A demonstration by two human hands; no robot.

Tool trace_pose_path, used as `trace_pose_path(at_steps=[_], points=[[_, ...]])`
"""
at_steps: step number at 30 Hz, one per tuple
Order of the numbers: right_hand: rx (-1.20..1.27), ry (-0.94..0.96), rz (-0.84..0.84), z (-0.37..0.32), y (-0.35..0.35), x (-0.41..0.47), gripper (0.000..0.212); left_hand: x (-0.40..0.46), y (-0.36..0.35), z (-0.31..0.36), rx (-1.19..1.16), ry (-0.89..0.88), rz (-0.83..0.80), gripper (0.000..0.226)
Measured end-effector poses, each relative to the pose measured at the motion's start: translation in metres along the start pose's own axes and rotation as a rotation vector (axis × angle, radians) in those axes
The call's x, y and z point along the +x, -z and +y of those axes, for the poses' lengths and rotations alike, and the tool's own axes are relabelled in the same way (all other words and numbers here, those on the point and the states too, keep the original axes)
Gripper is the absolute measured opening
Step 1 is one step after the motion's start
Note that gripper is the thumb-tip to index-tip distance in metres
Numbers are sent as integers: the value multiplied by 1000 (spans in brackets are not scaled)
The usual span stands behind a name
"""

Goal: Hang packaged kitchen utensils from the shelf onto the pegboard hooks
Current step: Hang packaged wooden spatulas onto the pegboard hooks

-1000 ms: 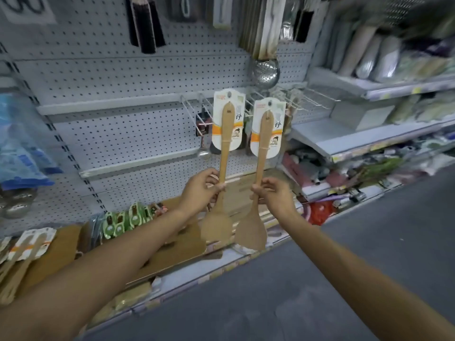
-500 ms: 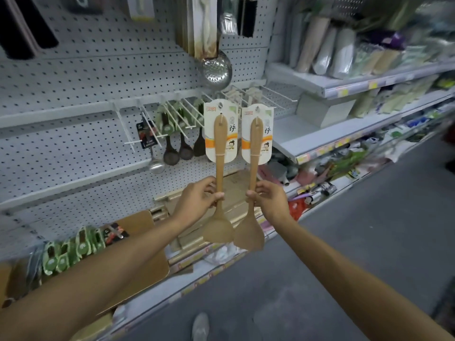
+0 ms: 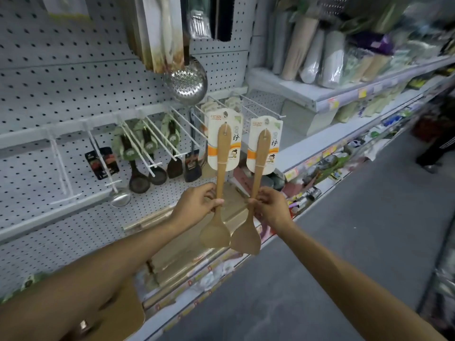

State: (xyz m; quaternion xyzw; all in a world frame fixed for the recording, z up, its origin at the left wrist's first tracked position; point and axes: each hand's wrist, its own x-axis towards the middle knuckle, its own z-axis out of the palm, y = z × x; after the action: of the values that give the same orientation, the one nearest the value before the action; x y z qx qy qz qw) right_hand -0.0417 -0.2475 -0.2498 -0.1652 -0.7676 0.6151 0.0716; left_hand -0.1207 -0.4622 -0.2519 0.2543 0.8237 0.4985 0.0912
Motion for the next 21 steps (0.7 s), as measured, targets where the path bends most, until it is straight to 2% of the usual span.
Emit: trace_pose_path(at_steps=[7, 11, 15, 18, 21], points=[[8, 12, -42, 15, 20, 50, 13, 43, -17, -22, 93, 14, -11, 17], [-102, 56, -140, 35, 40, 86, 10, 62, -30, -28, 196, -9, -21, 18], [-180, 71, -249, 45, 62, 125, 6, 83, -46, -32, 233, 70, 11, 18], [-179, 57, -314, 45, 77, 149, 21, 97, -61, -26, 223, 104, 48, 10], [-174, 52, -385, 47, 90, 169, 26, 108, -77, -18, 216, 119, 86, 9]])
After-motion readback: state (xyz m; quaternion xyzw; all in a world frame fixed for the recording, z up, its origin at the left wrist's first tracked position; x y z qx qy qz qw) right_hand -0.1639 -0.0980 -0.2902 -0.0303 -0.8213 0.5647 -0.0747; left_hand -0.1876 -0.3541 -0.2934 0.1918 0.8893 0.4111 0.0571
